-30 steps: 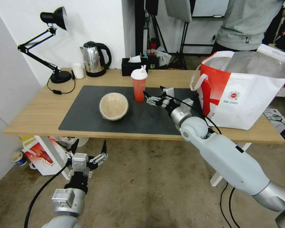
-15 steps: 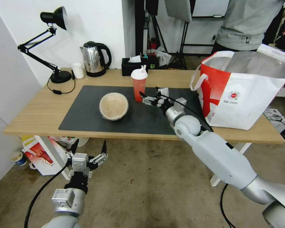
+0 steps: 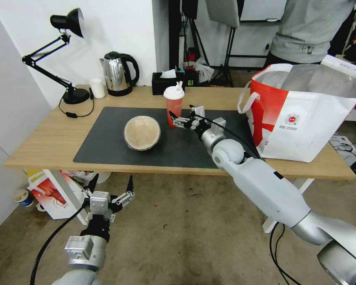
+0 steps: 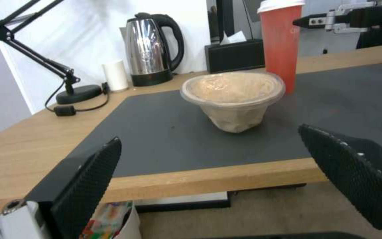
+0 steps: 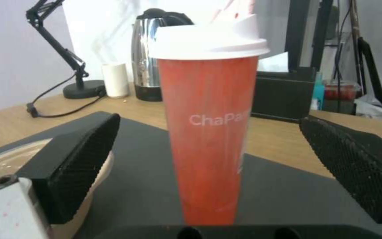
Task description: Pick up the trash from the table and place it into the takeout bag.
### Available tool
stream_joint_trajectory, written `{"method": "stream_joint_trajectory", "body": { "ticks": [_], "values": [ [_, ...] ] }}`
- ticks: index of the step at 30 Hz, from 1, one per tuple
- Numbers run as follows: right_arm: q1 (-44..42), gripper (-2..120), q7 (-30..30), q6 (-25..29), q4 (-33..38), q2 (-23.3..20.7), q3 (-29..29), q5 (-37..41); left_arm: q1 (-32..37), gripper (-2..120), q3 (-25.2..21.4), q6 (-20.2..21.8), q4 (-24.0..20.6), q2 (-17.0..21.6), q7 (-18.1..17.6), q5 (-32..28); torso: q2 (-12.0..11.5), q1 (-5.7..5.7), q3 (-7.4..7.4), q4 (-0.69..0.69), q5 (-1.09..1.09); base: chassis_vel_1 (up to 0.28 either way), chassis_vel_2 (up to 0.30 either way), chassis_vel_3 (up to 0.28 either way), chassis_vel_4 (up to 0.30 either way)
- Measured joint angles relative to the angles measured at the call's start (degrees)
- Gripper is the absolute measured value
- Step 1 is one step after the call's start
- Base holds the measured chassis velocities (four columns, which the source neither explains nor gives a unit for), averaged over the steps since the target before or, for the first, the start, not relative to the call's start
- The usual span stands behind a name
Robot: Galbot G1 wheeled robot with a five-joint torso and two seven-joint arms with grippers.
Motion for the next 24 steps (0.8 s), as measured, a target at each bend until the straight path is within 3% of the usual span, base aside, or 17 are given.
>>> {"method": "stream_joint_trajectory", "body": {
  "ticks": [24],
  "values": [
    [2.22,100,-2.98,1.69,-8.0,3.06,0.06,-1.11,0.0,100,0.0,0.0,0.0,0.0,0.0,0.0,0.0,0.0,0.0,0.01,0.0,0.0,0.0,0.0,0.0]
  ]
}}
